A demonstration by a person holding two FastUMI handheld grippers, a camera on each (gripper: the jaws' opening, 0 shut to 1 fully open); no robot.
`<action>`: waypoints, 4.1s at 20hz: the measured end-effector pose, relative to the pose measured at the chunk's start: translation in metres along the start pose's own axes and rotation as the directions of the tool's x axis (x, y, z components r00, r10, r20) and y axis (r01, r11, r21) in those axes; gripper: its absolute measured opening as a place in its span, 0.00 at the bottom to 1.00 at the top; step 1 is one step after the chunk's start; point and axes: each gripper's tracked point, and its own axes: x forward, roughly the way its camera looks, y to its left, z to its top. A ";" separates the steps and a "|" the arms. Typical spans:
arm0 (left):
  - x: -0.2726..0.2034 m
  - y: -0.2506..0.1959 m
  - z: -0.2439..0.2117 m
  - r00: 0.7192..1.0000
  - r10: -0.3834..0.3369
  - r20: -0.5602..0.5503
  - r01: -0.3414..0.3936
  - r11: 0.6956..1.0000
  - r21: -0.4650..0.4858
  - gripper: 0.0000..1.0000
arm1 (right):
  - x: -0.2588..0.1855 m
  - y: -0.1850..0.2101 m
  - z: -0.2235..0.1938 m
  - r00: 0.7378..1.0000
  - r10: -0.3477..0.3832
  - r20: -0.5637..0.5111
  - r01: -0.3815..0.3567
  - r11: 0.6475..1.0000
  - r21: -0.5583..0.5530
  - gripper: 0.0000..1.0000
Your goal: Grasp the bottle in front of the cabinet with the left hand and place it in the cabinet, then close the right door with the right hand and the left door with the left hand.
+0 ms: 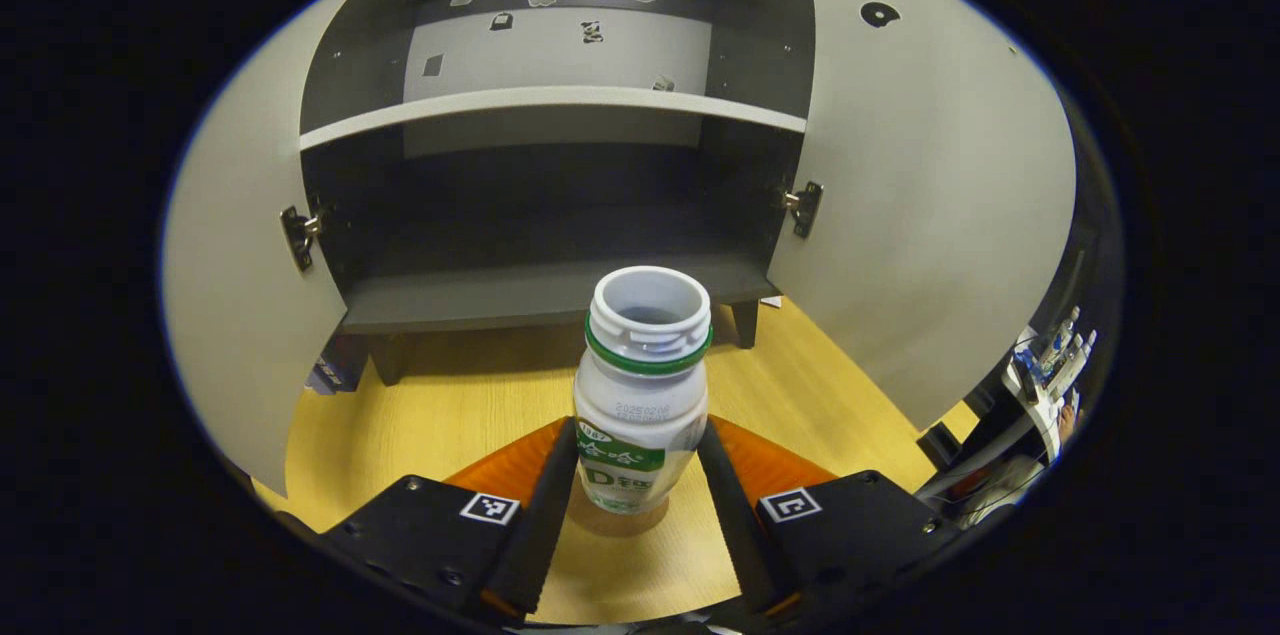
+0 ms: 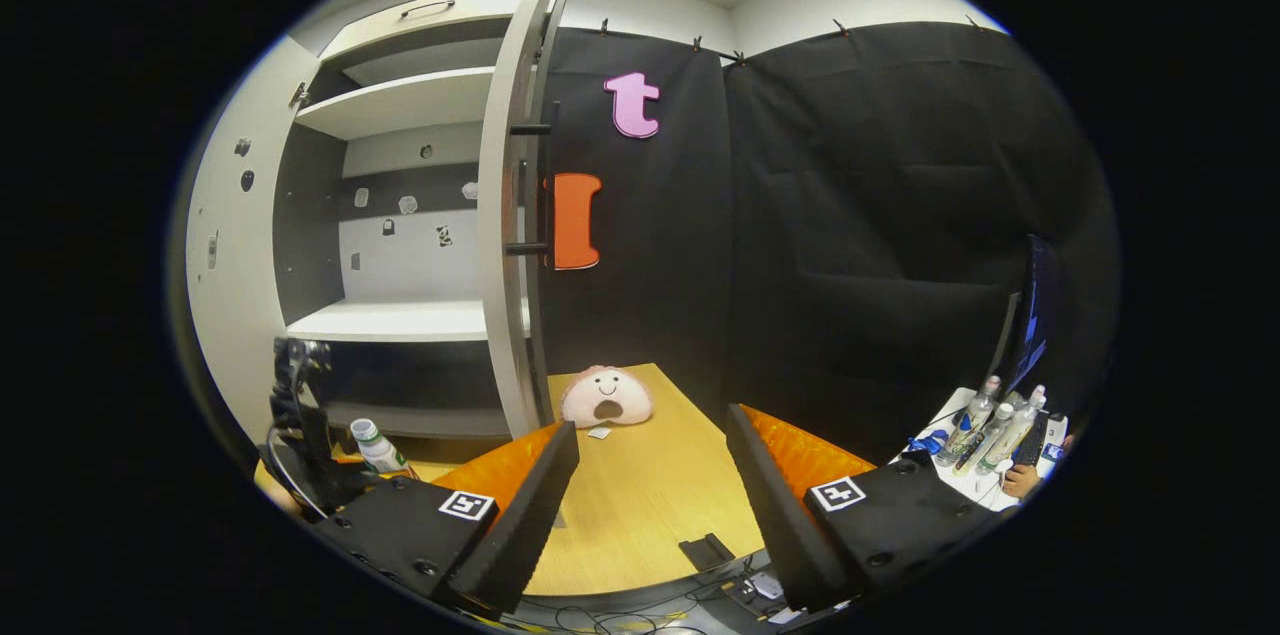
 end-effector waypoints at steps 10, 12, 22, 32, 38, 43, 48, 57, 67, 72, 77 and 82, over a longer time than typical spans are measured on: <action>-0.069 0.013 0.153 0.992 -0.061 0.111 0.056 0.997 0.049 0.73 | 0.003 0.010 -0.001 0.998 0.056 0.001 -0.056 0.998 0.023 0.99; -0.070 0.028 0.186 0.987 -0.028 0.157 0.017 0.998 0.068 0.73 | 0.003 0.007 0.001 0.999 0.054 0.003 -0.055 0.998 0.023 0.99; -0.037 0.066 0.296 0.961 0.024 0.277 -0.032 0.999 0.028 0.73 | 0.005 -0.013 0.014 0.999 0.008 0.034 -0.010 0.999 0.039 0.99; 0.021 0.076 0.311 0.969 0.069 0.237 -0.083 0.995 0.048 0.74 | 0.017 -0.029 0.012 0.998 -0.050 0.031 0.049 0.998 0.036 0.99; 0.034 0.078 0.315 0.968 0.089 0.236 -0.104 0.993 0.054 0.74 | 0.036 -0.030 0.009 0.999 -0.050 0.004 0.050 0.996 0.069 0.99; 0.039 0.080 0.316 0.965 0.103 0.239 -0.121 0.991 0.060 0.74 | 0.040 -0.027 0.007 0.999 -0.048 -0.001 0.048 0.997 0.062 0.99; 0.022 0.076 0.309 0.957 0.103 0.271 -0.112 0.994 0.020 0.93 | 0.042 -0.021 0.008 0.999 -0.032 0.002 0.032 0.998 0.053 0.99; -0.090 0.076 0.289 0.920 0.090 0.381 -0.071 0.995 -0.064 0.96 | 0.047 -0.001 0.028 0.998 0.021 0.053 -0.022 1.000 0.015 0.99; -0.225 0.115 0.226 0.865 0.230 0.446 -0.191 0.973 -0.130 0.96 | 0.081 0.002 0.034 0.997 0.051 0.050 -0.050 0.999 -0.022 0.99; -0.284 0.134 0.209 0.827 0.298 0.477 -0.271 0.954 -0.125 0.96 | 0.105 0.009 0.034 0.995 0.074 0.060 -0.072 0.997 -0.037 0.99; -0.318 0.151 0.198 0.806 0.323 0.495 -0.278 0.946 -0.166 0.96 | 0.112 0.022 0.041 0.991 0.108 0.084 -0.106 0.994 -0.029 0.99; -0.333 0.162 0.188 0.802 0.340 0.491 -0.301 0.940 -0.158 0.96 | 0.114 0.025 0.044 0.990 0.109 0.093 -0.107 0.994 -0.031 0.89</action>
